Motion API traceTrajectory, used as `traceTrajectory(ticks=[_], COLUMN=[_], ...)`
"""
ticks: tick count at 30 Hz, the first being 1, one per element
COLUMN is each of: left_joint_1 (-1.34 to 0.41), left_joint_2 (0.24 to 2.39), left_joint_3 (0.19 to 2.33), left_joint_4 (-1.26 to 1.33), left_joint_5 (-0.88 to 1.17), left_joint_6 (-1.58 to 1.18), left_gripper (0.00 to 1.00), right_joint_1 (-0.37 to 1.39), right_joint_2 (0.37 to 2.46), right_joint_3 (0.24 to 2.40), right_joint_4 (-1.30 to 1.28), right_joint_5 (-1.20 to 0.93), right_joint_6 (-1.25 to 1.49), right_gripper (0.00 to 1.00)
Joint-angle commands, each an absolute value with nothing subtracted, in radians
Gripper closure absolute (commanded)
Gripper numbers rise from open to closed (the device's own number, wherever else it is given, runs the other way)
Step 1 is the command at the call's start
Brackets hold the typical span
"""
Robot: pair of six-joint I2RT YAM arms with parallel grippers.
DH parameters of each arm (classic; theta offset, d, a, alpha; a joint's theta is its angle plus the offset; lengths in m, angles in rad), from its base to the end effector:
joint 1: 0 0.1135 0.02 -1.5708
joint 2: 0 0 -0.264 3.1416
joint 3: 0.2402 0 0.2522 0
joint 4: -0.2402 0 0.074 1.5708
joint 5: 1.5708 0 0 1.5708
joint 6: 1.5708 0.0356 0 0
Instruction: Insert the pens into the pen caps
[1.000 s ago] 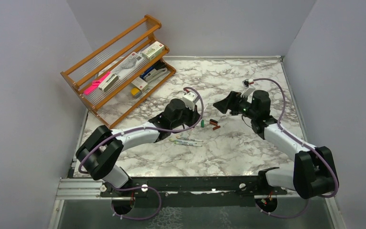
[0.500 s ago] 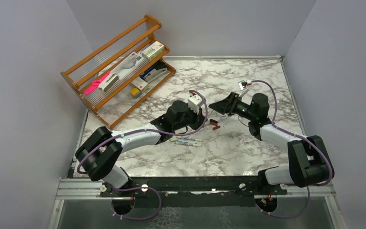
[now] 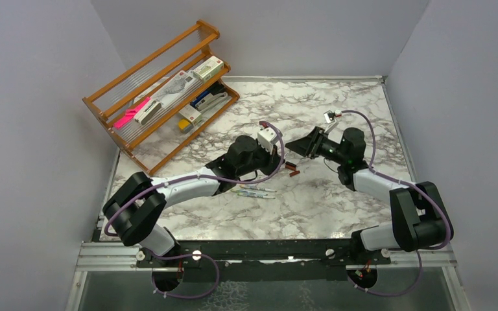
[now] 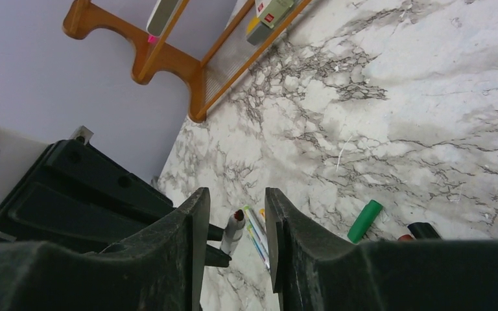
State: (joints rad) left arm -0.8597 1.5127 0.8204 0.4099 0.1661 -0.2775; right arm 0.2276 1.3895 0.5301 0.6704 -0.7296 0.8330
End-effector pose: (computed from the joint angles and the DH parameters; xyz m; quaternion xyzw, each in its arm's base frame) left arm 0.2150 -0.2587 0.2365 0.2764 0.7490 -0.3782 0.4686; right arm 0.2640 0.0855 0.2079 -0.0024 0.7550 0.5383 0.3745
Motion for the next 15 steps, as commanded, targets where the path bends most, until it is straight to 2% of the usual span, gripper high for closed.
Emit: traceTrajectory(ticks=[1, 4, 7, 9, 13, 15], left_joint_1=[-0.867, -0.868, -0.869, -0.868, -0.87, -0.869], left_joint_2=[1.516, 1.521, 1.527, 1.531, 1.535, 1.536], left_joint_3=[0.872, 0.884, 0.892, 0.895, 0.895, 0.896], left_joint_4=[0.439, 0.439, 0.439, 0.439, 0.441, 0.441], left_joint_5=[0.178, 0.18, 0.183, 0.186, 0.202, 0.203], left_joint_6=[-0.28, -0.282, -0.285, -0.285, -0.281, -0.28], left_gripper=[1.0, 1.0, 1.0, 1.0, 0.57, 0.51], right_joint_1=[0.227, 0.227, 0.227, 0.226, 0.227, 0.227], right_joint_2=[1.397, 1.395, 1.392, 1.391, 1.368, 1.355], right_joint_3=[0.52, 0.514, 0.515, 0.516, 0.517, 0.534], right_joint_4=[0.692, 0.7, 0.698, 0.705, 0.72, 0.679], right_joint_5=[-0.764, -0.77, -0.775, -0.788, -0.81, -0.815], right_joint_6=[0.818, 0.817, 0.815, 0.816, 0.821, 0.8], right_gripper=[0.63, 0.74, 0.98, 0.99, 0.99, 0.99])
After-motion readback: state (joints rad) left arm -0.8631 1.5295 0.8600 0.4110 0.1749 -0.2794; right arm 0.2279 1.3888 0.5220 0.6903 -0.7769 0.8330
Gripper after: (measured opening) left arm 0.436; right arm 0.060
